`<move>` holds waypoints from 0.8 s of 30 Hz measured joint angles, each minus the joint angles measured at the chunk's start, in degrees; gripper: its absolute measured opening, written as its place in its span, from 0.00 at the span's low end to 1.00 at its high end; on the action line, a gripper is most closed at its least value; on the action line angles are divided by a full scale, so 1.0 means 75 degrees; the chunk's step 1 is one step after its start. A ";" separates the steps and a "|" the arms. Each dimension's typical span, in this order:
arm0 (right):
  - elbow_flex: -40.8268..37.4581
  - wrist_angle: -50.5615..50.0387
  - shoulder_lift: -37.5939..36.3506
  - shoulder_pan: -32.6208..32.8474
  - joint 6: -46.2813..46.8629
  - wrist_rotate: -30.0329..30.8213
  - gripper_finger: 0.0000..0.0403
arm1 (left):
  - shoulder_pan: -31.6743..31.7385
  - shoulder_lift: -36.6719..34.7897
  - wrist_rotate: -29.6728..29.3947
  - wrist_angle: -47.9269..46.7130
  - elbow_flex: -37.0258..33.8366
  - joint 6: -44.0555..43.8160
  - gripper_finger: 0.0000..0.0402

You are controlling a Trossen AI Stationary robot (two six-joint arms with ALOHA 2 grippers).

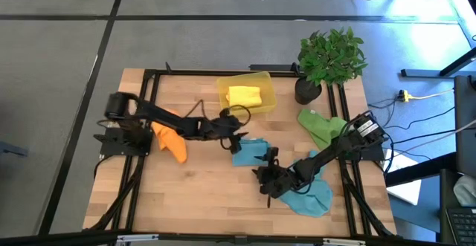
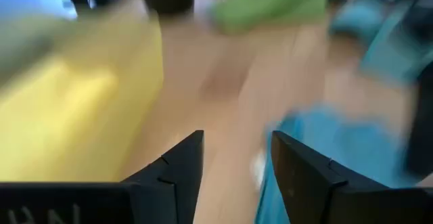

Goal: Fold microfiber towels
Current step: Fold the left blue microfiber towel

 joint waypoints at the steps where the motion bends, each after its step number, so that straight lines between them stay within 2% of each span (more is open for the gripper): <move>1: 0.0000 -0.0016 0.0000 -0.0007 -0.0113 0.0114 0.67 | -0.0059 -0.0221 -0.0069 -0.0046 0.0001 0.0007 0.41; 6: 0.0000 0.0008 0.0000 -0.0088 -0.0049 0.0119 0.67 | -0.0560 -0.0492 -0.0143 -0.0213 -0.0018 -0.0075 0.40; 11: 0.0000 0.0070 0.0000 -0.0088 0.0063 -0.0038 0.67 | -0.0934 0.0211 -0.0583 -0.0074 -0.0035 -0.0208 0.40; 24: -0.0003 0.0390 0.0270 -0.0214 -0.0133 -0.0497 0.67 | -0.0327 0.1455 -0.0685 0.0062 -0.0024 -0.1219 0.40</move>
